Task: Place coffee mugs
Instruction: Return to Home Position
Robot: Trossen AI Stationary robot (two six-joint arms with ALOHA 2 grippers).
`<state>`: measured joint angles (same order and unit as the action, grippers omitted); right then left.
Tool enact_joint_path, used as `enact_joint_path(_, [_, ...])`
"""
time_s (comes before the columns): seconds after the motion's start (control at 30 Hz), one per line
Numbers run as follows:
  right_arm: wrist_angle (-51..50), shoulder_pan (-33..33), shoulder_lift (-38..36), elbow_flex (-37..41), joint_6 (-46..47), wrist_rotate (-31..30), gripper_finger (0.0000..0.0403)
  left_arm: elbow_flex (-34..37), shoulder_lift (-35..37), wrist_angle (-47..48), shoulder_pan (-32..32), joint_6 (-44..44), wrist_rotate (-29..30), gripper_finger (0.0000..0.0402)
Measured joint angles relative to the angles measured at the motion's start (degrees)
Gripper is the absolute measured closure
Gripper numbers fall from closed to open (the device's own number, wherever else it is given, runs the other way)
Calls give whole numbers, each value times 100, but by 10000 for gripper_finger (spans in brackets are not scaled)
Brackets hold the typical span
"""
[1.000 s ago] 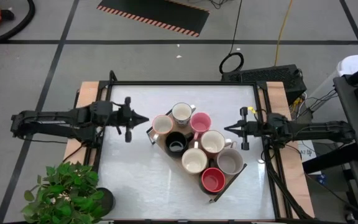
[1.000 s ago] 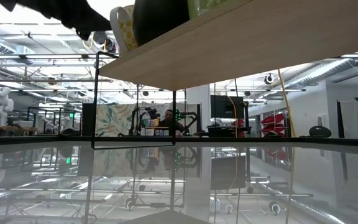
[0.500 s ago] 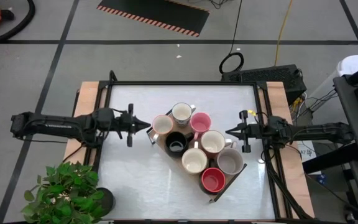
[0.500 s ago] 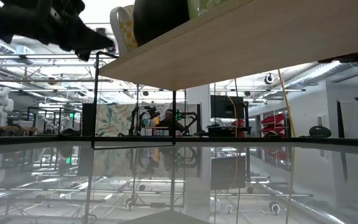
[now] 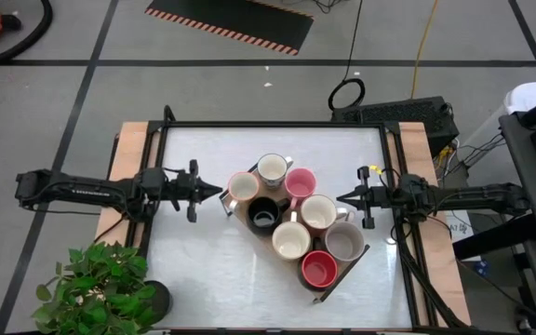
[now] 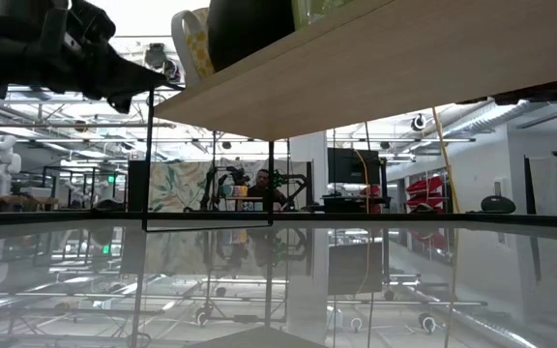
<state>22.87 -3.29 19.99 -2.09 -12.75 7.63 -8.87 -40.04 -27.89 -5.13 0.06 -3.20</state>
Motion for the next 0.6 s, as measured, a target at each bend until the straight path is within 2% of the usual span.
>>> enact_joint_path(0.33, [-80, 0, -2, 7, 7, -4, 403, 470, 250, -388, 0, -172, 1, 401])
enact_joint_path(0.47, [-76, 0, -32, 9, 134, -2, 403, 774, 661, -694, 0, -269, 19, 401])
enact_joint_path(0.6, [-56, 2, -111, 11, 240, 154, 403, 834, 1147, -337, 0, -364, 70, 401])
